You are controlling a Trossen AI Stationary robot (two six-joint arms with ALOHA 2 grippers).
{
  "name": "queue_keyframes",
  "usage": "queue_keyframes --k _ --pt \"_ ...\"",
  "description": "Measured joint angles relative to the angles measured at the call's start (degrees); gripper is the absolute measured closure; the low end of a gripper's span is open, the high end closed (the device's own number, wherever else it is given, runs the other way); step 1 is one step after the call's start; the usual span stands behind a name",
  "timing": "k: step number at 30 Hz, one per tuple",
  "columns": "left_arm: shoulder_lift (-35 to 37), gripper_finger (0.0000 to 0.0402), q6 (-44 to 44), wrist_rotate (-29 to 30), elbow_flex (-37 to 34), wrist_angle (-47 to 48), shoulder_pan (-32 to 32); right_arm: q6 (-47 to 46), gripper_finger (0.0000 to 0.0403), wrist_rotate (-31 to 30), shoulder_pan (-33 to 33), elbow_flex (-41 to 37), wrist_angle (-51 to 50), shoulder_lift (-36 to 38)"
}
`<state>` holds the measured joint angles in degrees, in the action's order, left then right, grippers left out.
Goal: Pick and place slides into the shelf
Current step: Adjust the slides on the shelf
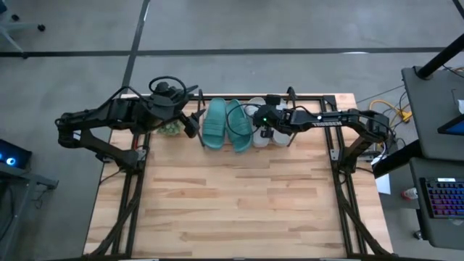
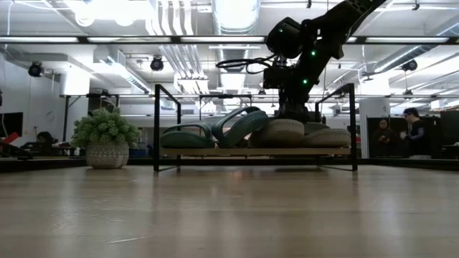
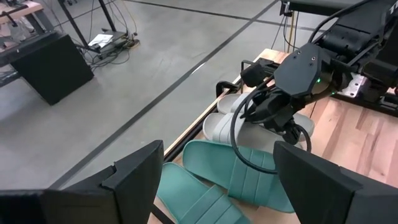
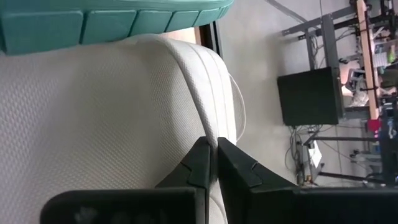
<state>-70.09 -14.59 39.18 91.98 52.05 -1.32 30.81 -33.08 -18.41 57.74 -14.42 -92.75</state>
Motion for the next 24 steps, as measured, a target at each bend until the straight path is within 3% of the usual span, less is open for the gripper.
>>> queue_keyframes --k 12,24 --pt "-0.04 0.0114 0.02 0.0 -0.02 0.0 0.0 0.28 0.0383 0.07 0.02 0.0 -1.23 0.87" --pt "-0.06 0.0114 0.44 -0.02 -0.02 0.83 0.0 -3.67 0.0272 -0.19 0.35 0.0 -5.84 2.19"
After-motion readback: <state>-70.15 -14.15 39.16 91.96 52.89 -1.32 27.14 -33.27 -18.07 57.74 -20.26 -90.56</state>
